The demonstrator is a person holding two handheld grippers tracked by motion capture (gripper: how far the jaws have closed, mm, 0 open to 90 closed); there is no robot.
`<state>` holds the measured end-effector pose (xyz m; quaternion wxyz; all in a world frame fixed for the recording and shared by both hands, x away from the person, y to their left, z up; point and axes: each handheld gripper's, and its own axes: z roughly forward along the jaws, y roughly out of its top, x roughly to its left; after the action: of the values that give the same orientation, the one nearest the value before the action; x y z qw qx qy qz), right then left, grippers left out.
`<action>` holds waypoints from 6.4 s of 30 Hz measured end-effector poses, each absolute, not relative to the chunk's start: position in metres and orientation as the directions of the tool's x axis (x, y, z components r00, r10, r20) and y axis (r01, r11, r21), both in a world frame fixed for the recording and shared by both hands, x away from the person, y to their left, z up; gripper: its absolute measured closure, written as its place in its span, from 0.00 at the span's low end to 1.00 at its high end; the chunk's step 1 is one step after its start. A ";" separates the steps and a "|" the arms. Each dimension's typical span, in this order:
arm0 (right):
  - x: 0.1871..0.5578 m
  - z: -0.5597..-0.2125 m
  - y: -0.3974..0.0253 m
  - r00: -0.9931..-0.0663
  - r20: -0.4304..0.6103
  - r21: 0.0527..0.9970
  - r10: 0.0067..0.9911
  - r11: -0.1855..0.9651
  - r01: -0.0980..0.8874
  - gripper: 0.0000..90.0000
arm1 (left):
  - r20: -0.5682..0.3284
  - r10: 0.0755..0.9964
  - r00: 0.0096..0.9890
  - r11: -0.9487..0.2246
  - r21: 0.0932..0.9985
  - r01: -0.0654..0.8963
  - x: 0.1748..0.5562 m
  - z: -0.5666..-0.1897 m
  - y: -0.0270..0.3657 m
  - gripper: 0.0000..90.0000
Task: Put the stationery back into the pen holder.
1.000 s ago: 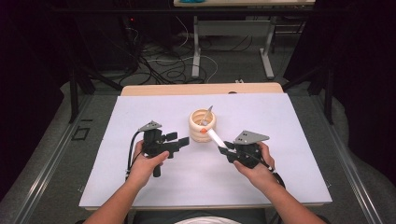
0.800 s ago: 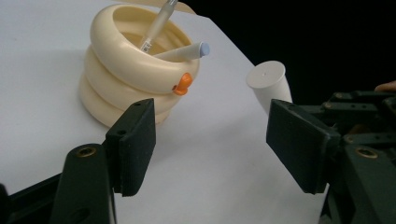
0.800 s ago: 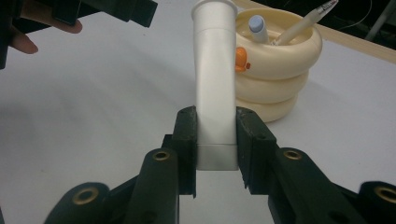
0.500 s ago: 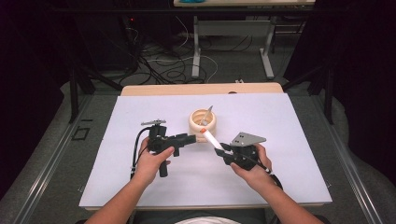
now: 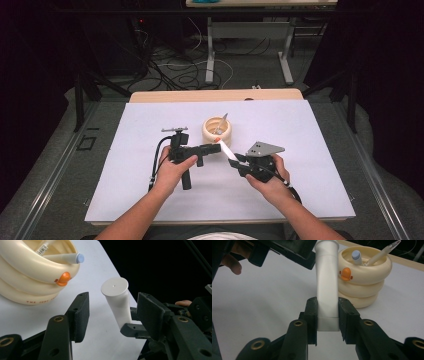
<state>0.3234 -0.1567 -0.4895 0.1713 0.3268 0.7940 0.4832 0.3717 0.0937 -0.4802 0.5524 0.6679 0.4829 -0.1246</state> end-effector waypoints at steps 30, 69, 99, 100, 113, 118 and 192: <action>0.322 -0.489 -0.155 -0.734 0.055 0.885 0.677 0.307 0.350 0.79 | -0.752 0.471 0.462 0.105 0.567 0.817 0.377 -0.489 0.068 0.69; 0.326 -0.497 -0.153 -0.745 0.081 0.872 0.662 0.315 0.374 0.68 | -0.691 0.518 0.504 0.108 0.638 0.762 0.385 -0.477 0.079 0.74; 0.340 -0.514 -0.158 -0.739 0.030 0.829 0.674 0.396 0.395 0.50 | -0.610 0.600 0.517 0.126 0.711 0.692 0.415 -0.447 0.097 0.74; 0.340 -0.513 -0.158 -0.742 0.026 0.829 0.670 0.401 0.391 0.49 | -0.606 0.601 0.521 0.120 0.713 0.691 0.416 -0.447 0.097 0.74; 0.345 -0.515 -0.165 -0.755 0.019 0.823 0.656 0.418 0.385 0.41 | -0.549 0.631 0.548 0.084 0.751 0.655 0.424 -0.433 0.089 0.74; 0.348 -0.518 -0.168 -0.724 0.041 0.832 0.689 0.378 0.407 0.30 | -0.505 0.660 0.556 0.063 0.775 0.629 0.430 -0.426 0.088 0.74; 0.358 -0.525 -0.182 -0.647 0.080 0.801 0.758 0.337 0.494 0.15 | -0.101 0.822 0.561 -0.176 0.891 0.419 0.423 -0.437 0.138 0.19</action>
<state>0.3582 -0.1824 -0.5250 0.1561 0.3901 0.8027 0.4232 0.4227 0.1383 -0.4374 0.4851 0.7382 0.4202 0.2077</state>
